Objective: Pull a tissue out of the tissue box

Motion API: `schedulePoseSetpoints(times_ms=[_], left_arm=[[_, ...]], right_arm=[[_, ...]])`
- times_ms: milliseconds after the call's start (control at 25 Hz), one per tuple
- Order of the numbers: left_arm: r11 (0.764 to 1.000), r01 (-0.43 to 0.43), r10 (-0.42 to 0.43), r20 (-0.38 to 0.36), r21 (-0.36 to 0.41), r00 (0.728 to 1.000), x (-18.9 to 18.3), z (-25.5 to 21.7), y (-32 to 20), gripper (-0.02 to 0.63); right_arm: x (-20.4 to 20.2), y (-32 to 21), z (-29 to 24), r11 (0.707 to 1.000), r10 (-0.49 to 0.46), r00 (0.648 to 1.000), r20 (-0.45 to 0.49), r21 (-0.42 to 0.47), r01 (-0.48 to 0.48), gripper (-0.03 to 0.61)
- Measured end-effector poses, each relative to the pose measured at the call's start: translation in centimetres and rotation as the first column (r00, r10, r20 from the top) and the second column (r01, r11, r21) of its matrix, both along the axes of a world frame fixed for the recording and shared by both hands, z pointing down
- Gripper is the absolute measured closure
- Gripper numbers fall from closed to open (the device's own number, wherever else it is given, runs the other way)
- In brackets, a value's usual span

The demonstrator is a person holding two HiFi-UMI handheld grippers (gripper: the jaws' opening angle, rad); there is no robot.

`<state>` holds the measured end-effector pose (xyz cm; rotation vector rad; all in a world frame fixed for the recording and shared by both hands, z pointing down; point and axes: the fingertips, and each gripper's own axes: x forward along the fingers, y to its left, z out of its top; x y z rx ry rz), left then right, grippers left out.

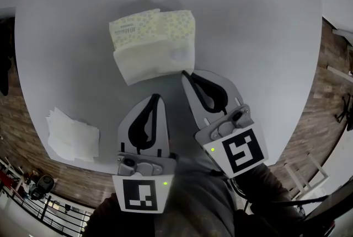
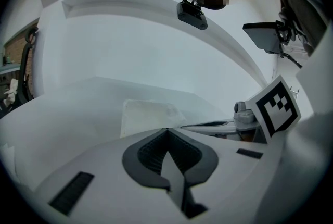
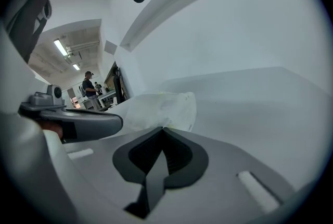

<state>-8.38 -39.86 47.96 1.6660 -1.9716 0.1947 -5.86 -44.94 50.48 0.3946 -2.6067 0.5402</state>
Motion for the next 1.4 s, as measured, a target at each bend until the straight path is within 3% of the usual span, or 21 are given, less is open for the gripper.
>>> schedulePoseSetpoints(times_ms=[400,760,920,1120,1280,1400], left_arm=[[0.998,0.026,-0.03,0.054,0.064,0.998,0.5,-4.0,1.1,0.612],[0.975,0.112,-0.135,0.11,0.194,0.985,-0.8,-11.1,5.7,0.612],[0.96,0.164,-0.193,0.113,0.226,0.975,-0.8,-13.1,8.4,0.612],[0.931,0.257,-0.297,0.128,0.261,0.946,-2.6,-17.9,15.5,0.612],[0.915,0.285,-0.335,0.144,0.287,0.931,-5.1,-19.8,20.1,0.612],[0.909,0.305,-0.355,0.141,0.285,0.924,-8.7,-19.7,23.8,0.612]], right_arm=[[-1.9,1.0,-10.9,0.992,-0.085,0.984,0.157,0.11,0.068,0.577],[-4.2,5.7,-23.7,0.949,-0.212,0.922,0.325,0.294,0.115,0.577],[-3.6,9.2,-24.3,0.935,-0.27,0.905,0.329,0.314,0.165,0.577],[-4.3,16.1,-24.1,0.946,-0.291,0.908,0.303,0.232,0.226,0.577],[-7.9,19.5,-23.5,0.953,-0.282,0.915,0.288,0.192,0.233,0.577],[-12.5,21.8,-23.1,0.944,-0.303,0.911,0.281,0.222,0.245,0.577]])
